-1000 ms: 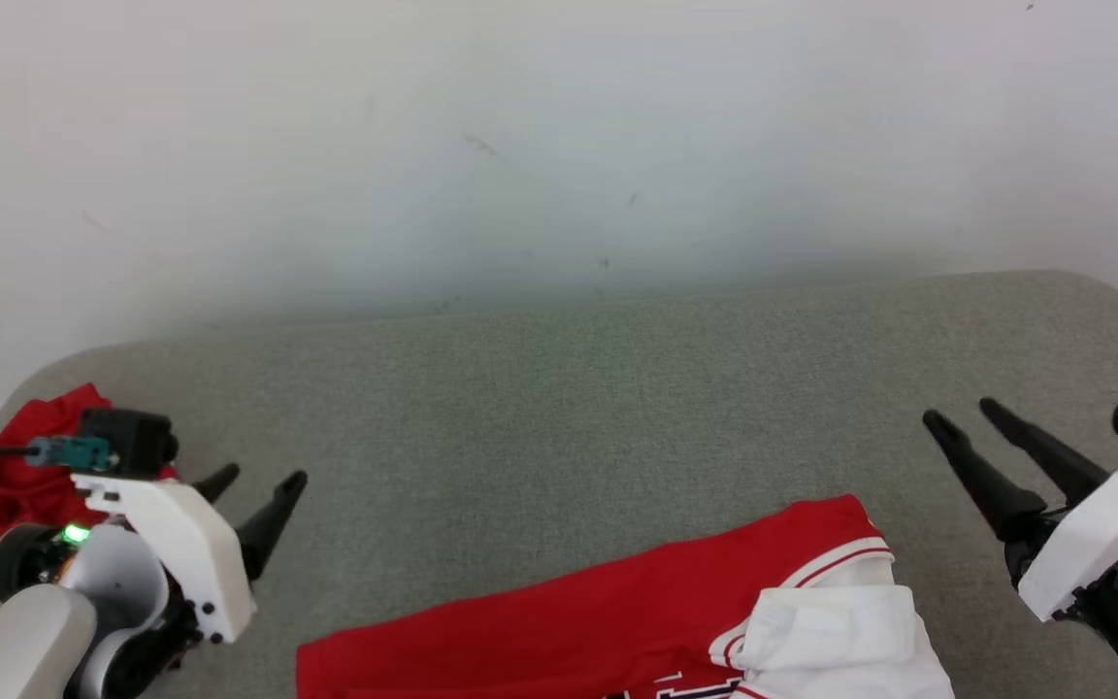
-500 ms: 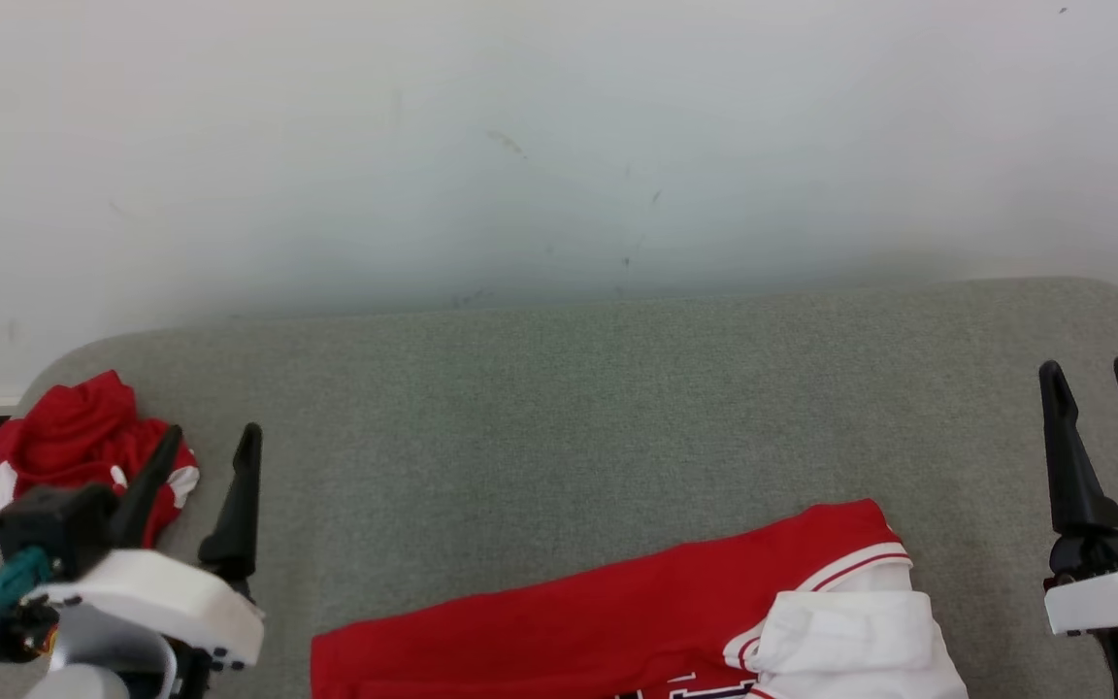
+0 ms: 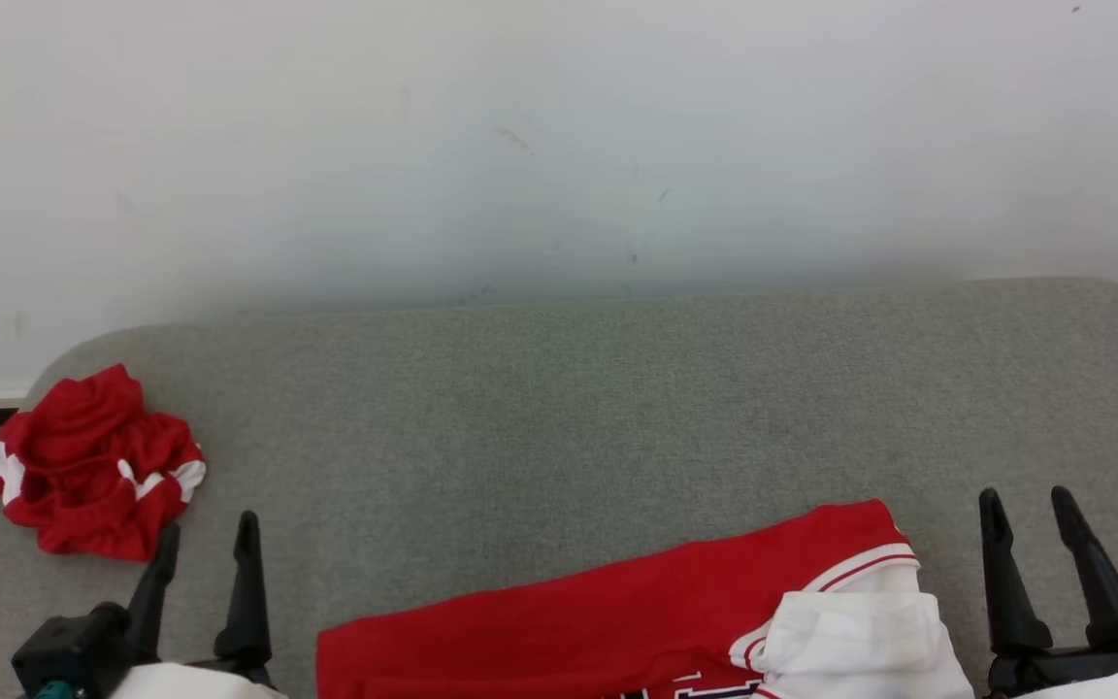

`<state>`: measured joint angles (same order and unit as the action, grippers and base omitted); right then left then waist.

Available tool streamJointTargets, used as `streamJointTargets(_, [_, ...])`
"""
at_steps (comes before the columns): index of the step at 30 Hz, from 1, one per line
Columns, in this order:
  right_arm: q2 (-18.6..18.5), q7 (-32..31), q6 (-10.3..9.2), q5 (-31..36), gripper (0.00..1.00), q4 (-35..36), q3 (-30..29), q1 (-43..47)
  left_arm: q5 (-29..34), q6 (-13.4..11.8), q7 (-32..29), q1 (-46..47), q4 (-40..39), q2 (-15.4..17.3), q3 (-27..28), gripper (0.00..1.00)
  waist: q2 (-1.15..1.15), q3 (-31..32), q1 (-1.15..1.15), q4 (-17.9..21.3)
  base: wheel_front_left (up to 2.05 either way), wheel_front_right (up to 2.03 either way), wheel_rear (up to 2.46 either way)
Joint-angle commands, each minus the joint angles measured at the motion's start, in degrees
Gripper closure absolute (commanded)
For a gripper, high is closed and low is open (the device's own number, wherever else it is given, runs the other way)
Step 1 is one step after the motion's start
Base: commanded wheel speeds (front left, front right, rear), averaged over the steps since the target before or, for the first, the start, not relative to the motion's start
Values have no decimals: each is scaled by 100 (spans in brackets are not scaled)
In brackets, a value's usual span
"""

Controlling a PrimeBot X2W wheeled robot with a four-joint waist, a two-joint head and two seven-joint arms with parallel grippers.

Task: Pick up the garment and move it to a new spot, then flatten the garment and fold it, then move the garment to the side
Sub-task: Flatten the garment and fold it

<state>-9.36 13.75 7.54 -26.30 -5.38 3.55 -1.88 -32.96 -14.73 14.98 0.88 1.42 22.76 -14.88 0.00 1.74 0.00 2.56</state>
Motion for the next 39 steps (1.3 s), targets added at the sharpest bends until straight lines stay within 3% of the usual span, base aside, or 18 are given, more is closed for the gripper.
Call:
streamJointTargets(1, [-28, 50, -11, 115, 0, -93, 33, 115, 137, 59, 19, -108, -19, -121, 102, 0, 0, -6, 0, -12, 0, 0, 0])
streamJointTargets(7, [79, 91, -11, 264, 0, -404, 58, 267, 592, 468, 17, -319, 67, -938, 555, 0, 0, -6, 0, -78, 0, 0, 0])
streamJointTargets(14, [1, -35, -11, 283, 0, -628, 18, 131, 1023, 965, 18, -249, 259, -1400, 961, 0, 0, -8, 0, -52, 0, 0, 0])
streamJointTargets(25, [-192, -1636, -11, 64, 0, -1717, 225, -307, 1374, 1381, 18, -153, 447, -1736, 1363, 0, 0, -47, 0, -93, 0, 0, 0])
streamJointTargets(39, [38, -3096, -11, -388, 0, -3091, 177, -997, 1541, 1662, 16, 14, 667, -1916, 1424, 0, 0, -145, 0, -442, 0, 0, 0])
